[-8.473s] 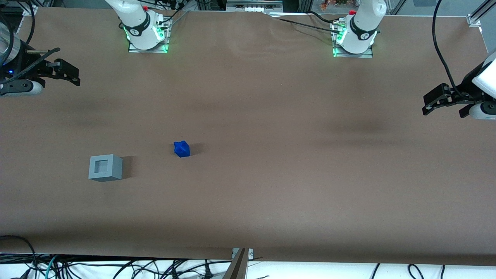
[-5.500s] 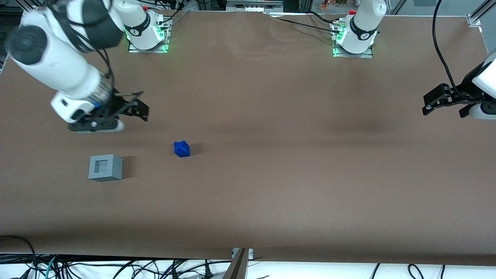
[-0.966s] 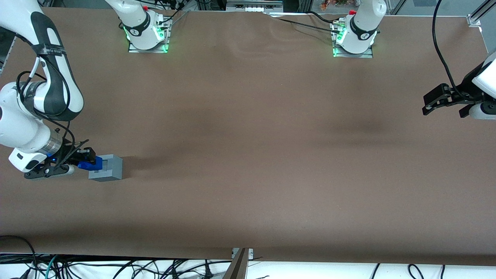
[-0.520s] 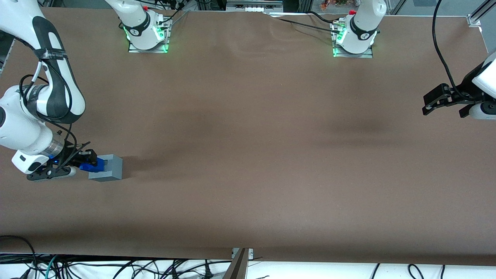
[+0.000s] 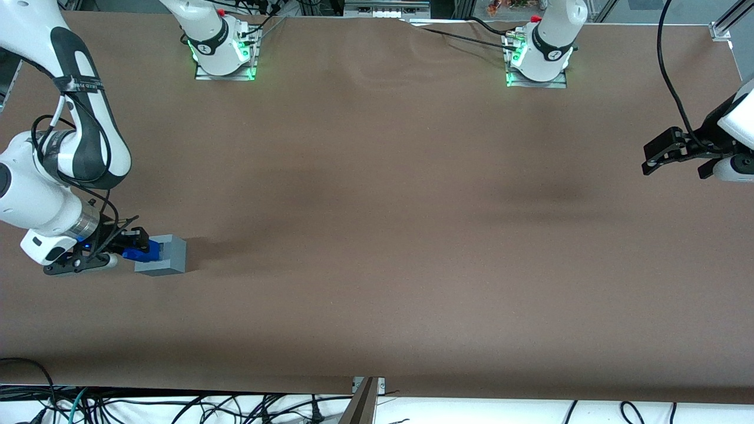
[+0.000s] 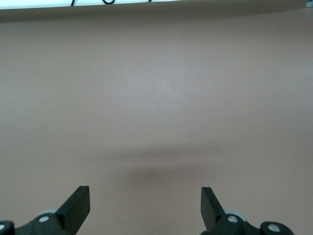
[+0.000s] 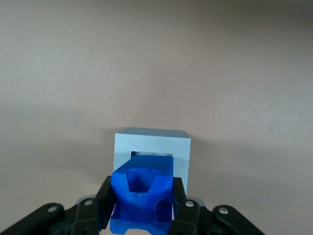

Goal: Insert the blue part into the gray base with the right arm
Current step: 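Lower the blue block into the gray base's hole with the right gripper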

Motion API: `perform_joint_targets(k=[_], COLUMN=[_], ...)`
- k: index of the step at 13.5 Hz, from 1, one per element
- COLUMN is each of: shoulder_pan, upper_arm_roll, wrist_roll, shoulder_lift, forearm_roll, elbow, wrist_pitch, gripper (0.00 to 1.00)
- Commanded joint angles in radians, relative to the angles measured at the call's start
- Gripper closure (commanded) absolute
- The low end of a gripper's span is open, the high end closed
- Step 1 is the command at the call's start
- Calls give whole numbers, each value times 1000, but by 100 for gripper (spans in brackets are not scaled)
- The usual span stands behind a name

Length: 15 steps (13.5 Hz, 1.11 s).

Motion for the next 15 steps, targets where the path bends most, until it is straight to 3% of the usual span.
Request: perform_joint_targets(k=[1, 15], shoulder_pan=[-3, -2], upper_arm_roll=[2, 3], wrist_roll=[-28, -19], shoulder_lift=[6, 17], forearm_roll=[18, 24], elbow=[6, -11], wrist_pitch=[3, 32], gripper=[67, 67])
